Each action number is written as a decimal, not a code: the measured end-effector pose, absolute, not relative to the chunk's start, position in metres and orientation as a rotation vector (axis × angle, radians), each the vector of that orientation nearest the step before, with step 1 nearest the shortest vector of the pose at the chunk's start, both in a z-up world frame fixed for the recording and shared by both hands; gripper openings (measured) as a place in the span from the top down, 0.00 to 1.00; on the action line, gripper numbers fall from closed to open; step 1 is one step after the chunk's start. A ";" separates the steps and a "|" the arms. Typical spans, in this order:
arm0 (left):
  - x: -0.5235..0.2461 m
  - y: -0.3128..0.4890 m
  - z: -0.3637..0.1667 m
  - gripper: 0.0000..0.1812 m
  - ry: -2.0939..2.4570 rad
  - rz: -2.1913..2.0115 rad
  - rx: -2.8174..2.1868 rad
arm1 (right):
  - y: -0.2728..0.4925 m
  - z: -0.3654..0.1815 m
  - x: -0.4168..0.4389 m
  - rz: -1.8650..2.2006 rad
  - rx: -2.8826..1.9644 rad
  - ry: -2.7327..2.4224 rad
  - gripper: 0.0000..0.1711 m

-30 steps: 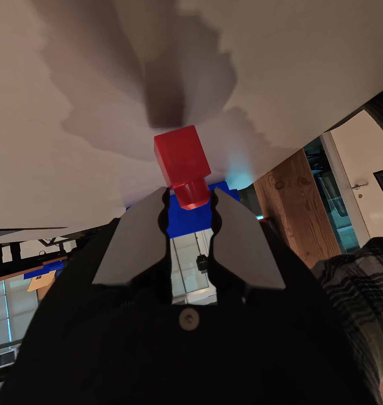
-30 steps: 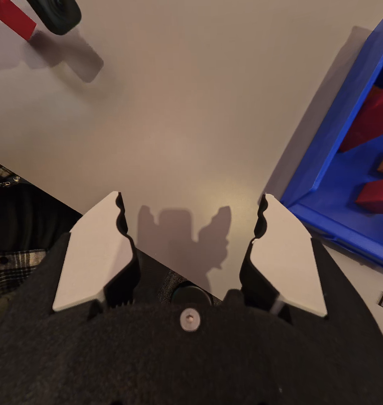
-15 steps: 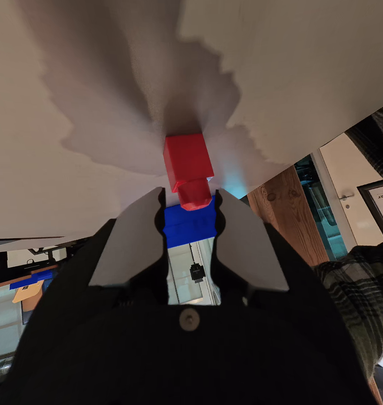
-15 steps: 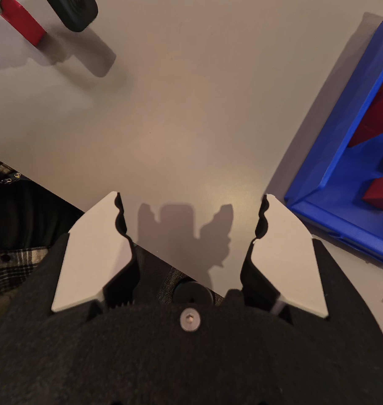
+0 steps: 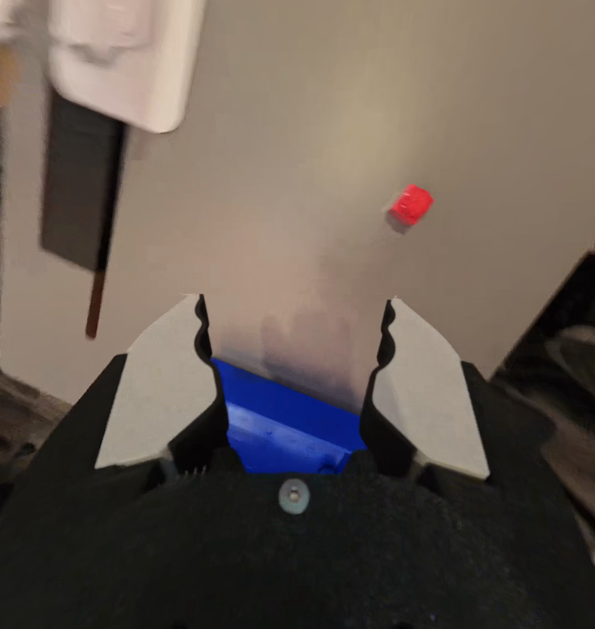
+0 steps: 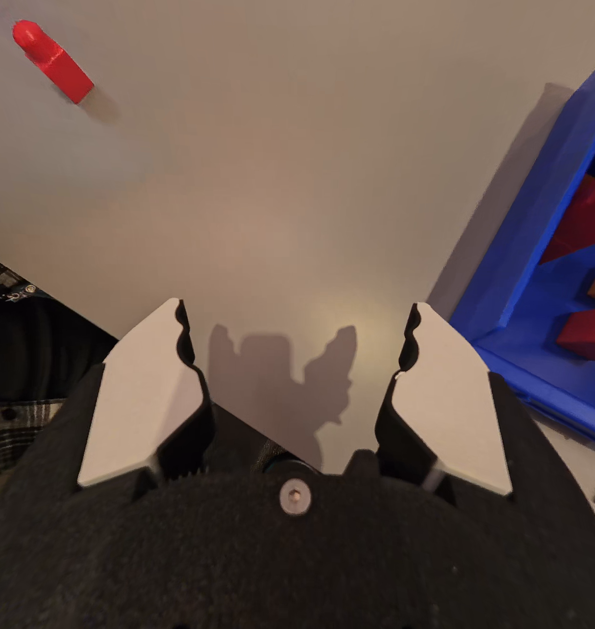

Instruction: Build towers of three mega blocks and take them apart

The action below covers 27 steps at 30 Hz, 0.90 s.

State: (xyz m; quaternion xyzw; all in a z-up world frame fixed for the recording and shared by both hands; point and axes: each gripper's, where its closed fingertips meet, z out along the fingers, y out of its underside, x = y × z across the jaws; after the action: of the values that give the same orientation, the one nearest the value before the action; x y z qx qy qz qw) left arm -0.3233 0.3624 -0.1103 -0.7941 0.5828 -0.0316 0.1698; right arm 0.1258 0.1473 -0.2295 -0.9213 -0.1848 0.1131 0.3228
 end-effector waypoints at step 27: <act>-0.570 0.371 -0.274 0.57 0.076 -0.567 -2.451 | 0.215 -0.201 0.031 0.308 -2.449 -0.665 0.31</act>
State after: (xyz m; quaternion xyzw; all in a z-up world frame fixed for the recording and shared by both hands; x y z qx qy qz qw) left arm -0.5702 0.3705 -0.2737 -0.9266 0.0288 -0.2146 0.3074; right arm 0.0310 0.2146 -0.2010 -0.9173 -0.2491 0.1153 0.2884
